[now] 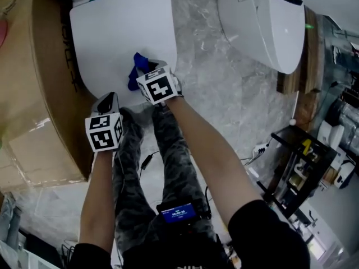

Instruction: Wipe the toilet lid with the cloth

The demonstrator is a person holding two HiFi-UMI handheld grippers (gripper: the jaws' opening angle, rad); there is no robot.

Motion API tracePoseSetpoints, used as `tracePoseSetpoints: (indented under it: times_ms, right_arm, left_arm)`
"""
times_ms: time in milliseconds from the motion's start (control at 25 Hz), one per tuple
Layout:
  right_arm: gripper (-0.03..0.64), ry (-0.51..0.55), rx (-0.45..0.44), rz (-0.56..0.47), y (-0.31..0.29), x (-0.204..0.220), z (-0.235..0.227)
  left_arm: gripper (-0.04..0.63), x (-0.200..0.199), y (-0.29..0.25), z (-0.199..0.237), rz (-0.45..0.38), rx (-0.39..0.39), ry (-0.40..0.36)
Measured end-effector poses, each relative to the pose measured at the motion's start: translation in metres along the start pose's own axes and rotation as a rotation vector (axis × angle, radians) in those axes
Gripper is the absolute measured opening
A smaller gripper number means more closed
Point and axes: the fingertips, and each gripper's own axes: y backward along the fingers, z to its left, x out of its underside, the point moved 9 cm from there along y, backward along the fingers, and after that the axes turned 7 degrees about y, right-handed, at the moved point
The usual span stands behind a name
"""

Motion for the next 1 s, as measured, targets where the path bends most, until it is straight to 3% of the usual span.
tracePoseSetpoints:
  times_ms: [280,560,840,1000]
  right_arm:
    - [0.092,0.140,-0.066,0.008,-0.036,-0.039,0.069]
    - [0.092,0.266,-0.126,0.041,-0.060,-0.065,0.117]
    - [0.092,0.343,-0.253,0.090,-0.060,-0.053,0.133]
    - [0.092,0.379,-0.295,0.100,-0.048,-0.030,0.130]
  left_arm:
    - [0.011,0.032,0.016,0.019,0.011,0.013,0.039]
    - [0.011,0.033,0.025,0.028,-0.001,0.027,0.073]
    - [0.011,0.038,0.033,0.023,-0.043,0.014,0.091]
    - [0.011,0.050,0.033,0.024,-0.027,-0.021,0.078]
